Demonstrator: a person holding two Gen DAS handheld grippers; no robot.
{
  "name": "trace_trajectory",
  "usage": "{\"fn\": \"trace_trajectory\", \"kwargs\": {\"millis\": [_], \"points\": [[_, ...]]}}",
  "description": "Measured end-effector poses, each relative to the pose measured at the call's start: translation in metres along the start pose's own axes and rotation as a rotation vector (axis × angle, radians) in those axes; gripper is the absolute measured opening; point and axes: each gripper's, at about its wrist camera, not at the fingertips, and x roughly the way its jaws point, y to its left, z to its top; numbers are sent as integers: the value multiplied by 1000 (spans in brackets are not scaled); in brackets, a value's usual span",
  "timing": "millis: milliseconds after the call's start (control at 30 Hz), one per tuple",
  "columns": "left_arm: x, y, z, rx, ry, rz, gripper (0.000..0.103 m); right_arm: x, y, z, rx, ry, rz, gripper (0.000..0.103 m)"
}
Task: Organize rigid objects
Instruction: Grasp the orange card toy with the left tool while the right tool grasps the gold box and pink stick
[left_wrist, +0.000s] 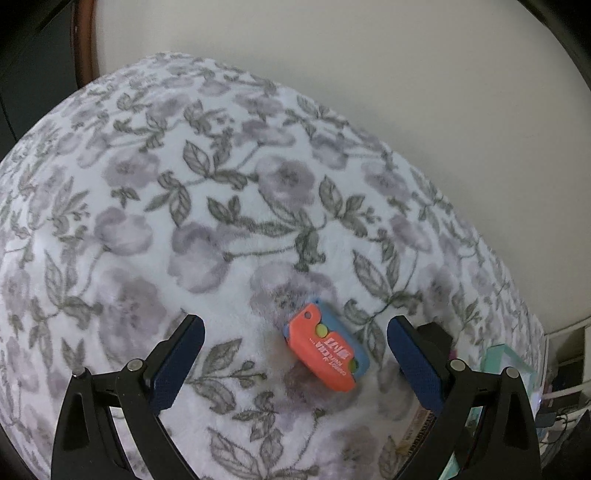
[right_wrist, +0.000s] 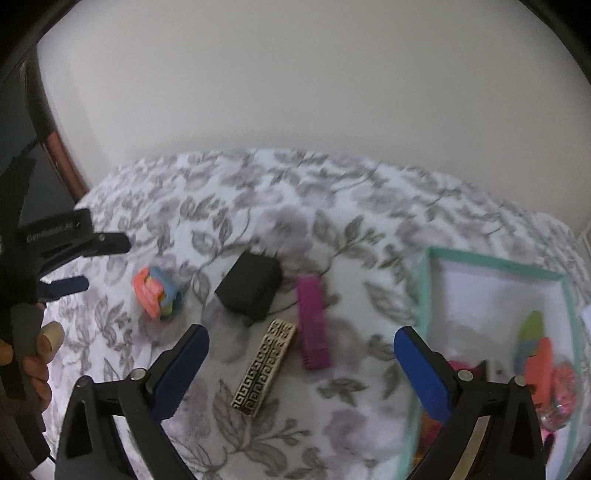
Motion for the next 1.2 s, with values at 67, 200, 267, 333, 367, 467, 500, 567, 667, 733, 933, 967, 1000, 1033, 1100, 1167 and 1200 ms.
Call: {"fn": "trace_trajectory", "kwargs": {"millis": [67, 200, 267, 333, 367, 467, 500, 567, 667, 733, 933, 967, 1000, 1033, 1100, 1167, 1200], "points": [[7, 0, -3, 0, 8, -1, 99, 10, 6, -4, -20, 19, -11, 101], [17, -4, -7, 14, 11, 1, 99, 24, 16, -13, -52, 48, -24, 99], [21, -5, -8, 23, 14, 7, 99, 29, 18, -16, -59, 60, -34, 92], [25, -8, -11, 28, 19, 8, 96, 33, 19, -19, -56, 69, -39, 88], [27, -9, -12, 30, 21, 6, 94, 34, 20, -20, -57, 72, -41, 86], [33, -12, -15, 44, 33, 13, 81, 37, 22, -23, -70, 82, -54, 75], [34, -14, -17, 54, 26, 25, 81, 38, 23, -23, -73, 84, -60, 74], [35, -16, -17, 68, 18, 33, 80, 39, 23, -25, -75, 85, -66, 69], [36, -20, -19, 89, 2, 45, 78, 41, 24, -26, -79, 89, -69, 64], [36, -21, -21, 101, -8, 48, 75, 42, 23, -26, -79, 87, -68, 63], [36, -29, -19, 126, 3, 17, 60, 40, 23, -27, -85, 80, -56, 54], [36, -29, -19, 130, 4, 16, 60, 40, 23, -28, -92, 79, -53, 53], [36, -30, -19, 134, 7, 14, 60, 40, 24, -28, -100, 78, -53, 52], [36, -31, -19, 143, 12, 11, 60, 39, 25, -29, -106, 77, -52, 51], [37, -37, -21, 171, 17, 7, 60, 39, 26, -29, -109, 77, -45, 48], [38, -42, -23, 196, 19, 5, 60, 37, 27, -30, -116, 78, -39, 44], [39, -46, -24, 211, 24, -1, 59, 36, 28, -31, -122, 80, -33, 43]]}}
